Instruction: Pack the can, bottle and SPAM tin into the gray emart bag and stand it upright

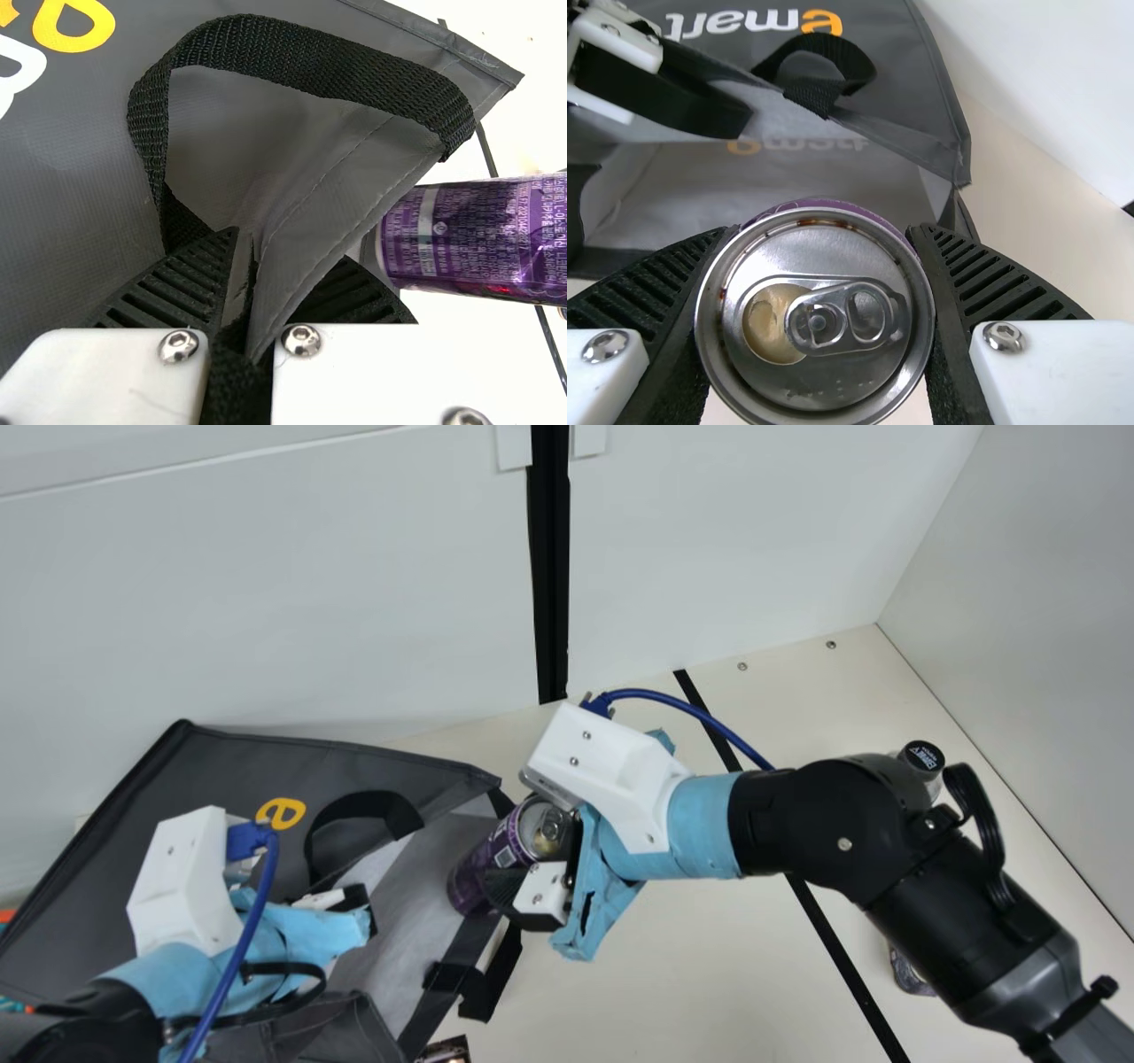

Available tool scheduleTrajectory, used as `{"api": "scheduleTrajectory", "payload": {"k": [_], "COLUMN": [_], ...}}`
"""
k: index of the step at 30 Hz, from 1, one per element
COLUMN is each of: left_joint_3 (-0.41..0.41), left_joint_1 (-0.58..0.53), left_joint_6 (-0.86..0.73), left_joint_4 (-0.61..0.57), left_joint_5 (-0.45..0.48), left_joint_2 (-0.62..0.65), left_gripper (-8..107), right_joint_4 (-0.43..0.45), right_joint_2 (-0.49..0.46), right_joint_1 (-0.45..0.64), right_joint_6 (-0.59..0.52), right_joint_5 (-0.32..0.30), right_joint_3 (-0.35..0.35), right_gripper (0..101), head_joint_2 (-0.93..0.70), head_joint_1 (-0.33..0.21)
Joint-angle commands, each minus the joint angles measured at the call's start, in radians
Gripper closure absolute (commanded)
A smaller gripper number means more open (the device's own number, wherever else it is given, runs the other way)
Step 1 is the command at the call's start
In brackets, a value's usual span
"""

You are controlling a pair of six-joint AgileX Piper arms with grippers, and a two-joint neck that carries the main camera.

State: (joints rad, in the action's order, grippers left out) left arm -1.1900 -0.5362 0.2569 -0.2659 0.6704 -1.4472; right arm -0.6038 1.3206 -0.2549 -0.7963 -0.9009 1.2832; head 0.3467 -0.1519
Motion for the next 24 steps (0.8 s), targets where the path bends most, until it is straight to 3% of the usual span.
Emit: {"api": "scheduleTrajectory", "payload": {"k": [1,24], "left_joint_3": [0.0,0.0], "left_joint_1": [0.0,0.0], "left_joint_6": [0.0,0.0], "left_joint_4": [0.0,0.0], "left_joint_5": [0.0,0.0], "left_joint_2": [0.0,0.0], "left_gripper": [107,107], "right_joint_4": [-0.037,-0.36], "right_joint_2": [0.0,0.037], "right_joint_1": [0.001,-0.027], "right_joint_6": [-0.017,-0.269], "right_joint_5": [0.018,0.193], "right_joint_3": [-0.011,-0.199], "right_gripper": [101,101], "head_joint_2": [0.002,0.002], "head_joint_1": [-0.023,-0.023]}}
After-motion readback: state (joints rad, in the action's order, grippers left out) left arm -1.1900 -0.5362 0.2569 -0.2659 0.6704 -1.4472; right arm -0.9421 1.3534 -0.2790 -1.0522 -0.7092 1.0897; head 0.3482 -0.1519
